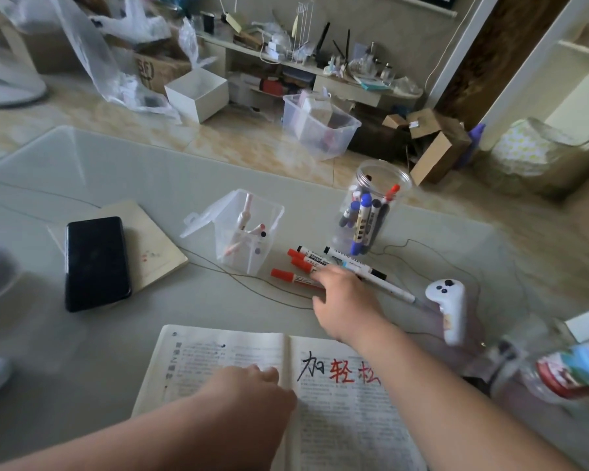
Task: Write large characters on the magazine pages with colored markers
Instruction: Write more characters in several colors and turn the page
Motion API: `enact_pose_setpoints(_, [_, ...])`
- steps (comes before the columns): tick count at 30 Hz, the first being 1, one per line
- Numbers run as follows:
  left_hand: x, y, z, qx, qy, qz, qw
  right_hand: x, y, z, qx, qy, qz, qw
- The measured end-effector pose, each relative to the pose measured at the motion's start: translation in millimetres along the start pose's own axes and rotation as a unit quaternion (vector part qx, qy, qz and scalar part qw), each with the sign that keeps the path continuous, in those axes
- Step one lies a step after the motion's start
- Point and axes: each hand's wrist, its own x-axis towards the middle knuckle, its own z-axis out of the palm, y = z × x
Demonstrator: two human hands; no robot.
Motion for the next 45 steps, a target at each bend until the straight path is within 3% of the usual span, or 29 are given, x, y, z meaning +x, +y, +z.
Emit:
enact_pose_setpoints(6, [-1.7, 1.9, -1.0, 0.001, -0.009, 0.006, 1.0, 7.9, -10.4, 15.1, -0.072, 0.001, -0.015, 0.997])
enact_pose_setpoints(10, [-7.3, 3.6, -1.6, 0.02, 0.017, -0.006, 1.0, -20.1, -9.4, -7.6, 0.007, -0.016, 0.021, 1.0])
enact_pose_setpoints(12, [-11.7, 1.3, -4.2, 0.01, 0.071, -0.025, 0.997, -49.0, -5.0, -26.6, 0.1, -0.056, 0.089, 0.989])
enact_pose_setpoints(15, [-21.9, -4.3, -11.1, -0.052, 0.212, -0.029, 0.976, -102.1, 3.2, -54.9, 0.16, -0.08, 0.12, 0.976])
enact_pose_setpoints(17, [-29.0, -3.7, -12.8, -0.091, 0.284, 0.017, 0.954, -133.2, -0.5, -68.5, 0.177, -0.098, 0.116, 0.972])
enact_pose_setpoints(19, [-31.2, 5.3, -11.6, -0.129, 0.288, 0.073, 0.946, -153.8, -7.4, -73.6, 0.234, -0.126, 0.099, 0.959])
enact_pose_setpoints(24, [-23.7, 30.2, -0.4, -0.231, 0.193, 0.122, 0.946, -164.5, -10.8, -75.3, 0.423, -0.152, 0.084, 0.889])
enact_pose_setpoints(28, [-30.3, 25.8, 3.0, -0.356, 0.16, 0.13, 0.912, -170.8, -5.2, -68.3, 0.631, -0.122, 0.132, 0.754])
enact_pose_setpoints(30, [-30.4, 25.3, 6.1, -0.398, 0.143, 0.141, 0.895, -173.7, -9.6, -62.0, 0.662, -0.107, 0.133, 0.729])
enact_pose_setpoints(35, [-20.0, 28.5, 10.9, -0.441, 0.157, 0.138, 0.873, -170.7, -10.3, -44.7, 0.61, -0.092, 0.079, 0.783])
enact_pose_setpoints(45, [-9.8, 27.6, 9.8, -0.472, 0.168, 0.143, 0.854, -160.5, -7.7, -37.3, 0.606, -0.07, 0.059, 0.79])
